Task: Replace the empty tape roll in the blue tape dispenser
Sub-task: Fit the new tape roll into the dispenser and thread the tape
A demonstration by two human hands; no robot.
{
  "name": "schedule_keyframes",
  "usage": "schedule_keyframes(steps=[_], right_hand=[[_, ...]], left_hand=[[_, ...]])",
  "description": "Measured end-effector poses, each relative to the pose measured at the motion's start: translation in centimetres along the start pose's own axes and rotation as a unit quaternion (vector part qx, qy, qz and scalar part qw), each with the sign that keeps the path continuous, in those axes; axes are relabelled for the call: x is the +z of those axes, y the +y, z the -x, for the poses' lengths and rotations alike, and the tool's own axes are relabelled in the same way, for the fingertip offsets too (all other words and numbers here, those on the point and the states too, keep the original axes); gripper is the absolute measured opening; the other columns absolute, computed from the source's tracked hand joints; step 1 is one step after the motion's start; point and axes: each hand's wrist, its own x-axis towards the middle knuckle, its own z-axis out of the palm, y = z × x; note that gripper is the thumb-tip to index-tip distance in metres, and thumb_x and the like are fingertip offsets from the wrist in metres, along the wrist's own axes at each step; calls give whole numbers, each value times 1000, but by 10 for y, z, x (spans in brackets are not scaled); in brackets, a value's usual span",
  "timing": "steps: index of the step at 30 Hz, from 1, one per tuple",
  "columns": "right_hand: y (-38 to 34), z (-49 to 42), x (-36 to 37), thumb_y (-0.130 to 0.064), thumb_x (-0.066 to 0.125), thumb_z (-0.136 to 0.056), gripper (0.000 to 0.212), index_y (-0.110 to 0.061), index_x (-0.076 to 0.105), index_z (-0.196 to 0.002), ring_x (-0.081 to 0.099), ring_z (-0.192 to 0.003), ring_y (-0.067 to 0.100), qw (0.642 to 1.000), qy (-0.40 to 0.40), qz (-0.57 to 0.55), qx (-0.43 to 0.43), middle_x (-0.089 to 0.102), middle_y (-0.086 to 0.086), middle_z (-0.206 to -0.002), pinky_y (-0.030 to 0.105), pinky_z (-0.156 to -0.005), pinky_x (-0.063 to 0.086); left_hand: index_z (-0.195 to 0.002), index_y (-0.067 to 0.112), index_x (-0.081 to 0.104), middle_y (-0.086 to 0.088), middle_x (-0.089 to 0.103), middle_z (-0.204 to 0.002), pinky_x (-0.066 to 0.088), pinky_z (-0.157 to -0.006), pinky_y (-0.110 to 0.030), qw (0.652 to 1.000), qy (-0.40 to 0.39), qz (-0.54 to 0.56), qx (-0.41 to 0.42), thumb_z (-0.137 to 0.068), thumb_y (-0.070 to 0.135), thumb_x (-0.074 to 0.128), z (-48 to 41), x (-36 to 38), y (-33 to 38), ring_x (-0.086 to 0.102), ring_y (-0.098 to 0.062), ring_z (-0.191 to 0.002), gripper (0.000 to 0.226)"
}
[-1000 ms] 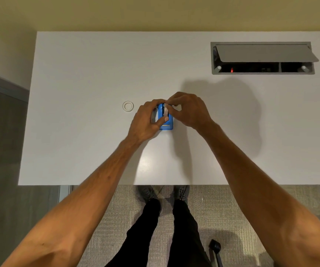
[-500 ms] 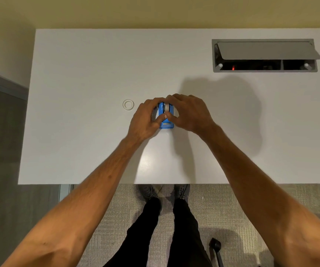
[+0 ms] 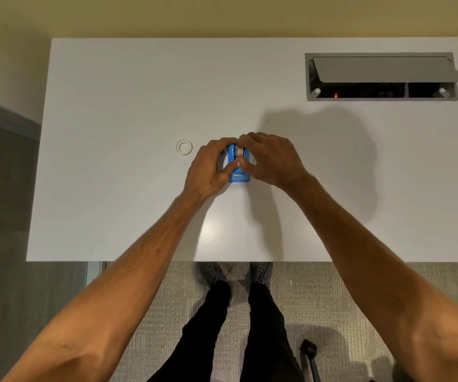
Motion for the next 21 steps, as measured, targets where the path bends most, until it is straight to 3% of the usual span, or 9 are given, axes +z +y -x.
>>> schedule_keyframes(steps=[9, 15, 21], right_hand=[[-3, -7, -1, -25, 65, -97, 9, -15, 64, -97, 53, -60, 19, 1000, 3, 5, 20, 67, 0, -78, 37, -52, 56], [4, -7, 0, -32, 57, -105, 17, -17, 64, -100, 62, -66, 22, 998, -14, -33, 45, 70, 0, -84, 40, -61, 59], [1, 0, -4, -42, 70, -94, 30, -16, 64, -108, 57, -69, 17, 998, -11, -50, 29, 71, 0, -90, 34, -62, 57]], left_hand=[[-141, 33, 60, 10, 69, -133, 55, -97, -37, 1000, -8, 4, 0, -100, 59, 67, -1, -2, 1, 64, -17, -114, 49], [-140, 34, 59, 11, 69, -131, 55, -99, -41, 1000, -7, 24, 0, -99, 58, 68, -1, -1, -1, 63, -17, -113, 49], [-141, 34, 59, 10, 69, -131, 55, -101, -45, 999, -9, 31, 4, -99, 56, 67, -1, 2, -5, 63, -18, -113, 48]])
